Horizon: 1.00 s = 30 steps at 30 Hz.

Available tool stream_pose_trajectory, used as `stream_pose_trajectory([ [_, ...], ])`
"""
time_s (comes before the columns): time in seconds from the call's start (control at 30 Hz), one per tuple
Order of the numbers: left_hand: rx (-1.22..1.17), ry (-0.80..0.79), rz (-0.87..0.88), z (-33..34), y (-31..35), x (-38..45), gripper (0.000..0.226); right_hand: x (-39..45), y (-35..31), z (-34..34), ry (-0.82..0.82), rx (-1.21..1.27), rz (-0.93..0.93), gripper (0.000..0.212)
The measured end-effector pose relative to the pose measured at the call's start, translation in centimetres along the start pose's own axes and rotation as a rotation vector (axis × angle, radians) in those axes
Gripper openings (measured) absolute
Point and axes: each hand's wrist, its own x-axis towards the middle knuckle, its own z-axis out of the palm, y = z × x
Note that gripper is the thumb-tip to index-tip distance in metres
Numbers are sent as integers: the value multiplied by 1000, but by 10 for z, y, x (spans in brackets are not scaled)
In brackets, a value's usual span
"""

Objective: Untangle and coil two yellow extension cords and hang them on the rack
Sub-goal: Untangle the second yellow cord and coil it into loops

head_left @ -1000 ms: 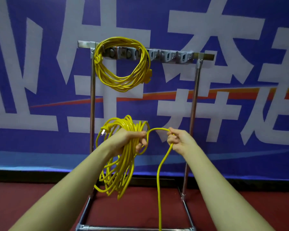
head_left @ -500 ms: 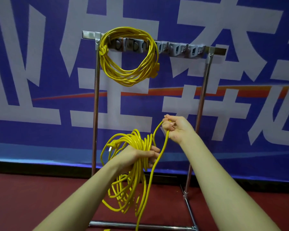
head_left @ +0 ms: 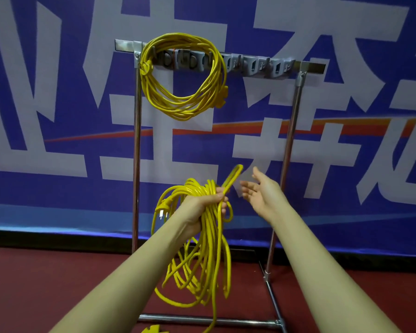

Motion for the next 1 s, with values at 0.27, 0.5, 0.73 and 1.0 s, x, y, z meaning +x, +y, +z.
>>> stream_pose_trajectory([
  [0.27,-91,206,89,-2,15,29,12,-27,44,-15,-401,-672,-142,17],
  [0.5,-110,161,135,0,27,31,10,-24,40,-7,-361,-792,-366,14],
  [0.73,-56,158,64,-15,34,21,17,-12,36,-22,-19,-432,-243,15],
  [1.0,-72,-124,0,-38,39,5,7,22,70,-53,164,-736,-118,25],
])
